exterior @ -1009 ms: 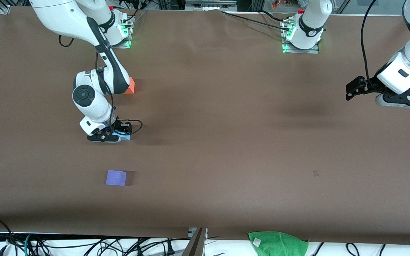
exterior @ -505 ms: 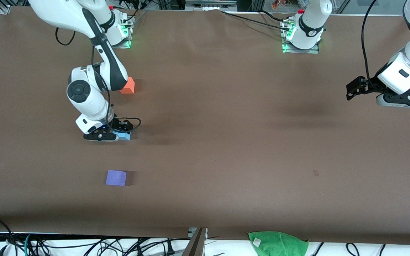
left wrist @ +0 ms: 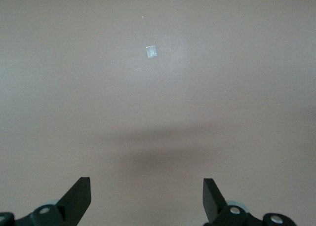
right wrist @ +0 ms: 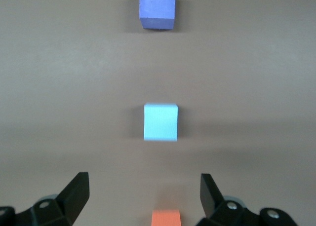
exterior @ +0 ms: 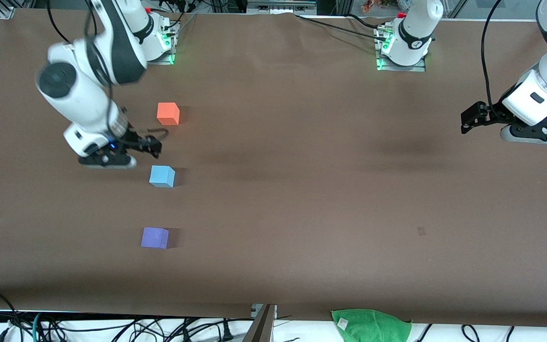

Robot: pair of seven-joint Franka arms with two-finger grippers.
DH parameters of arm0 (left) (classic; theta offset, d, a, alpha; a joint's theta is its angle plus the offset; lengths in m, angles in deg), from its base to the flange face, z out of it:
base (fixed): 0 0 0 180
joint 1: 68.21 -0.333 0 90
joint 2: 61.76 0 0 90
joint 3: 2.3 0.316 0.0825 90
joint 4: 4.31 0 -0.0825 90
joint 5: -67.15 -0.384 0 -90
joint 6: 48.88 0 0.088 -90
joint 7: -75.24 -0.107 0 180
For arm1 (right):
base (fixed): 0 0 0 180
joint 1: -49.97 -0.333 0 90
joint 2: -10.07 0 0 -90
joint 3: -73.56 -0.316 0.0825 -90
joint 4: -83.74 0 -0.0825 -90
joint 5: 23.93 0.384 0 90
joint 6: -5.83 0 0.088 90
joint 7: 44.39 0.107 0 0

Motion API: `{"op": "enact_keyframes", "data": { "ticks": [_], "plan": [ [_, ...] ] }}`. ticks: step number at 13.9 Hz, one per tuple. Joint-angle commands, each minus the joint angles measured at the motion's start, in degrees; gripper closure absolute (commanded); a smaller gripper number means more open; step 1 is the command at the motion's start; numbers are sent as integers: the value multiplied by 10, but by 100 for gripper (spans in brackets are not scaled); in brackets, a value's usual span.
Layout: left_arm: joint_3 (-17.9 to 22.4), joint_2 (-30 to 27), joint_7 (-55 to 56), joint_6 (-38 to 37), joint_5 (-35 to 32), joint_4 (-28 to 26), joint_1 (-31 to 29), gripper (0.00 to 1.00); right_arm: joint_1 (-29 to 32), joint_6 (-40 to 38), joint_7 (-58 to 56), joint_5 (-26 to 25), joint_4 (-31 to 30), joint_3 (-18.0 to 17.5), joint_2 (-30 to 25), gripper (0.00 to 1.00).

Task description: Place blue block between orange and purple blocks

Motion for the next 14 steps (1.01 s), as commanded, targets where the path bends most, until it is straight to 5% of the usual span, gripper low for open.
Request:
{"op": "enact_keyframes", "data": {
  "ticks": [1, 8, 14],
  "plan": [
    [1, 7, -2, -13, 6, 18, 1, 0, 1, -103, -10, 9, 65, 0, -39, 1],
    [0, 8, 11, -8, 4, 18, 1, 0, 37, -276, -133, 9, 219, 34, -28, 1],
    [0, 8, 29, -5, 4, 17, 1, 0, 55, -346, -138, 9, 277, 28, -22, 1]
  ]
}}
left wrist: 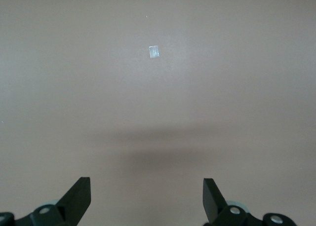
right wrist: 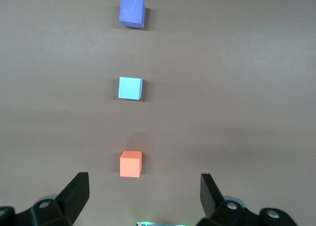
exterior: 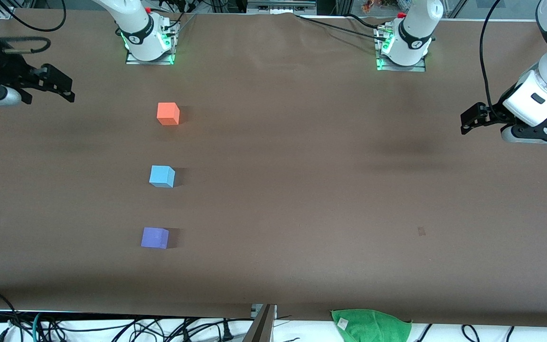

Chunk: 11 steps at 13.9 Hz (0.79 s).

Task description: Place blue block between orange and purple blocks

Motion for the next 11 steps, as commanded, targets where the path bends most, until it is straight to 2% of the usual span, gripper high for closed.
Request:
{"op": "enact_keyframes", "data": {
  "ticks": [1, 11],
  "plan": [
    [1, 8, 6, -5, 4, 16, -1, 0, 1, -25, -4, 4, 30, -5, 16, 1],
    [-2, 10, 6, -6, 4, 17, 1, 0, 3, -16, -2, 0, 39, -2, 17, 1]
  ]
}}
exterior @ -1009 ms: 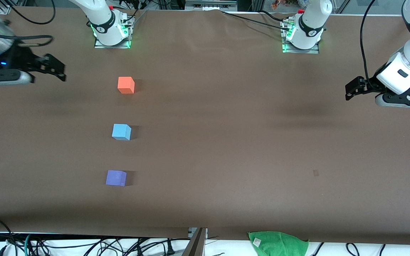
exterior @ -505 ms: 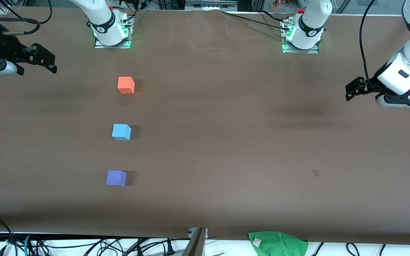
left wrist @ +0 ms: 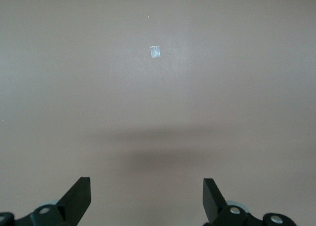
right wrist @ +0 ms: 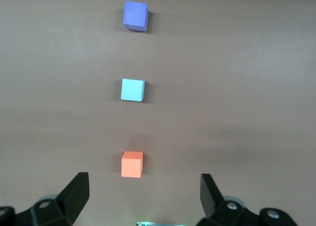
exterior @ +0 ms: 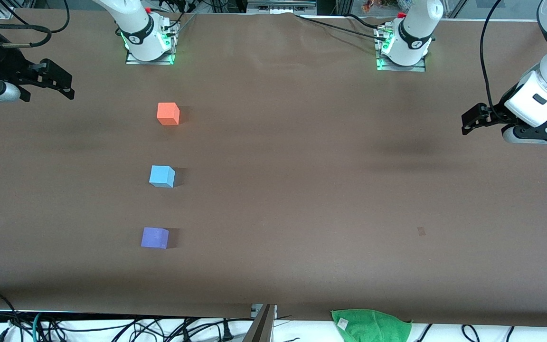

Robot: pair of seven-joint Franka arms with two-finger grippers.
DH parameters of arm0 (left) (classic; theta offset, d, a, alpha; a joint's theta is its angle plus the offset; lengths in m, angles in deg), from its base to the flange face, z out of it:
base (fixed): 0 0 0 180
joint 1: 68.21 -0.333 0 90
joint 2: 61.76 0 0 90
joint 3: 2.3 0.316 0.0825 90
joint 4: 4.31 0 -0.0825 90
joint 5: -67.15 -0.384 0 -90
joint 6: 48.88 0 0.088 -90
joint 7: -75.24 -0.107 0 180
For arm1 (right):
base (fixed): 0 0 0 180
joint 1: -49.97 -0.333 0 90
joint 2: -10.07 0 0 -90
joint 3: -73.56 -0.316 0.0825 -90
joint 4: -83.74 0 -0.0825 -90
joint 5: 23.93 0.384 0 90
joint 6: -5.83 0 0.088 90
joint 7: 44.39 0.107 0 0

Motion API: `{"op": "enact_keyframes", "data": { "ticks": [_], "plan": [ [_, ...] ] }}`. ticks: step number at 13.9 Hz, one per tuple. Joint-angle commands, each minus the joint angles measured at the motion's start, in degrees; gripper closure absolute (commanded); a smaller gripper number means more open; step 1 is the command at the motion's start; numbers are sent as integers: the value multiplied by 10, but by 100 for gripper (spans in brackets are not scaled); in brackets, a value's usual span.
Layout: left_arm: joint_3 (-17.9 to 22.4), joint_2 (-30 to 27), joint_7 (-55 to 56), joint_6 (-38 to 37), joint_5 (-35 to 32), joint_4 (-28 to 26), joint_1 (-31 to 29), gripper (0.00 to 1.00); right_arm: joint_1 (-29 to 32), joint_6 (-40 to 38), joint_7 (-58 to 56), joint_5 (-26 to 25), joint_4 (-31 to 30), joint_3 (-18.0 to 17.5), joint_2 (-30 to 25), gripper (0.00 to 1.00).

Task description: Place blue block between orange and purple blocks

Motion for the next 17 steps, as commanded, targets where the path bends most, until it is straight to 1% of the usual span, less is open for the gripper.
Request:
{"op": "enact_keyframes", "data": {
  "ticks": [1, 17],
  "plan": [
    [-4, 9, 4, -6, 4, 18, 4, 0, 5, -5, -4, 1, 17, 1, 6, 1],
    [1, 9, 4, -10, 7, 18, 2, 0, 5, 1, 6, 0, 17, 2, 9, 1]
  ]
}}
